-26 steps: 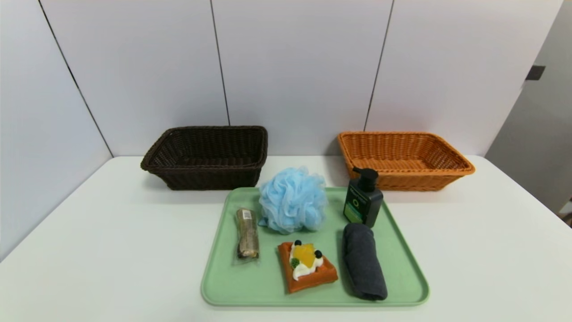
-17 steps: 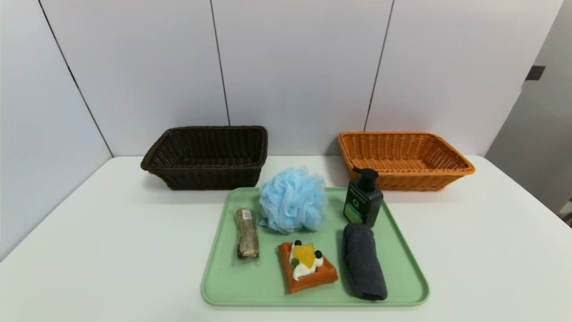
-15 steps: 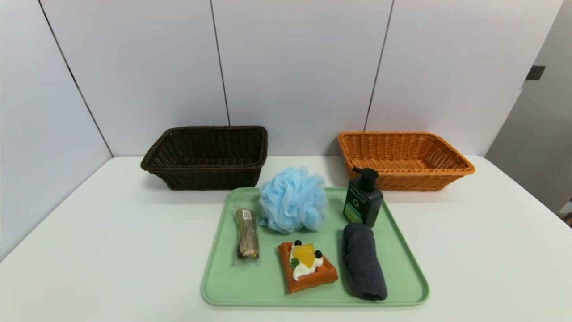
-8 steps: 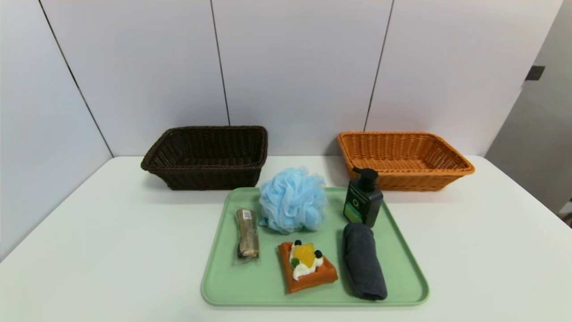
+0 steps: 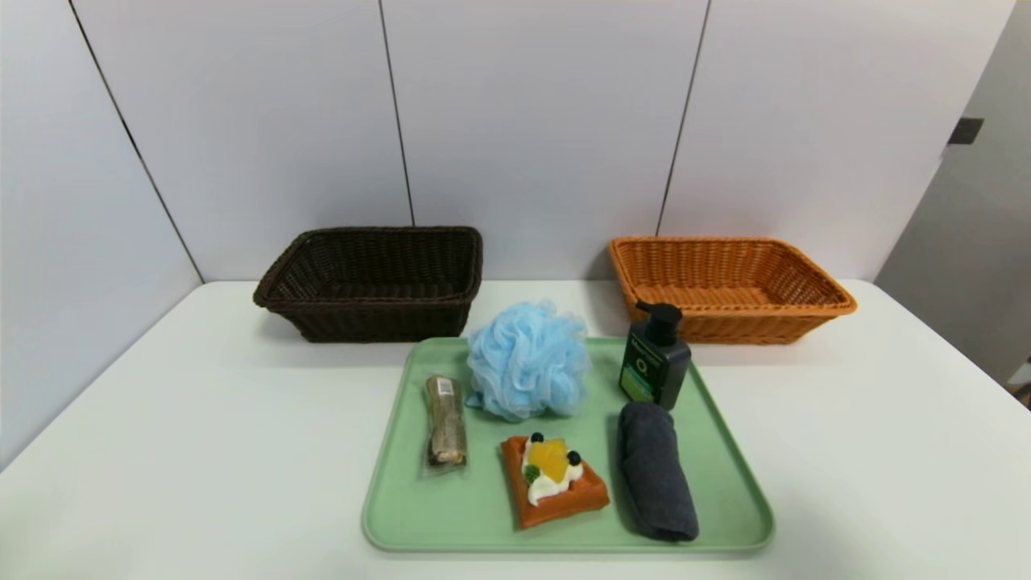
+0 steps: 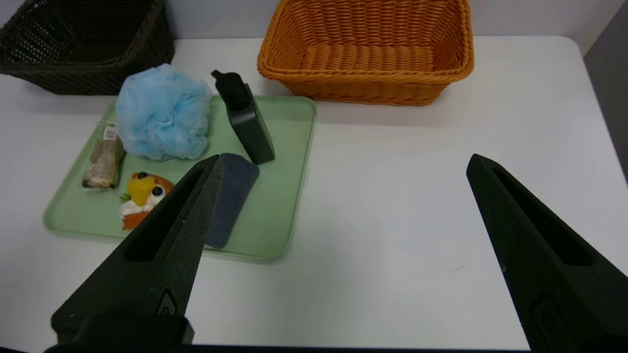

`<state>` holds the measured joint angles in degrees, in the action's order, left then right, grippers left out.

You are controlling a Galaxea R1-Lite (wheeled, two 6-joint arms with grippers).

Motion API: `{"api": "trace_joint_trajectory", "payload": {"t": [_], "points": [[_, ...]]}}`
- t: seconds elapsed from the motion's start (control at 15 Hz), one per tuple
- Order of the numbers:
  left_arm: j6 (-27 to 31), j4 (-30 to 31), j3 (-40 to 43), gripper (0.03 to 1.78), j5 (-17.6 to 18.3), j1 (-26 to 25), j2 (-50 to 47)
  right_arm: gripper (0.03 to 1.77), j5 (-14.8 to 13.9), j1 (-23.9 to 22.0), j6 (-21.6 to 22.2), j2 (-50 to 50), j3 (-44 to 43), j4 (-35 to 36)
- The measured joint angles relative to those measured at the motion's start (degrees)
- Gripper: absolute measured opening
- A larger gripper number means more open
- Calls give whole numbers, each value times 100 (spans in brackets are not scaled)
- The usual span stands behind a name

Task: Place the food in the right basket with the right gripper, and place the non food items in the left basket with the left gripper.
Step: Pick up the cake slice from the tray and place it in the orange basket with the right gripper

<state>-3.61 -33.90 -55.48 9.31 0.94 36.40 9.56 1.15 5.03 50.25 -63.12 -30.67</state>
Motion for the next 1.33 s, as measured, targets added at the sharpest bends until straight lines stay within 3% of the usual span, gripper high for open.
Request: {"api": "trace_joint_trajectory", "payload": {"t": [0.2,0.4,0.53,0.8,1.33], "points": [[-27,28,-216,169,7,-4,686,171,-17,433,1056,917,-906,-157],[-35,61,-364,169,13,32,1239,171,-121,1326,2439,1467,-1414,-215],[-93,9,-389,169,16,99,1475,171,-333,1977,3018,1723,-1499,-260],[-173,9,-394,169,13,256,1726,171,-650,3003,3391,2243,-1496,-251],[-206,66,-402,169,13,781,1891,171,-461,4378,3335,3261,-1521,-218]]}}
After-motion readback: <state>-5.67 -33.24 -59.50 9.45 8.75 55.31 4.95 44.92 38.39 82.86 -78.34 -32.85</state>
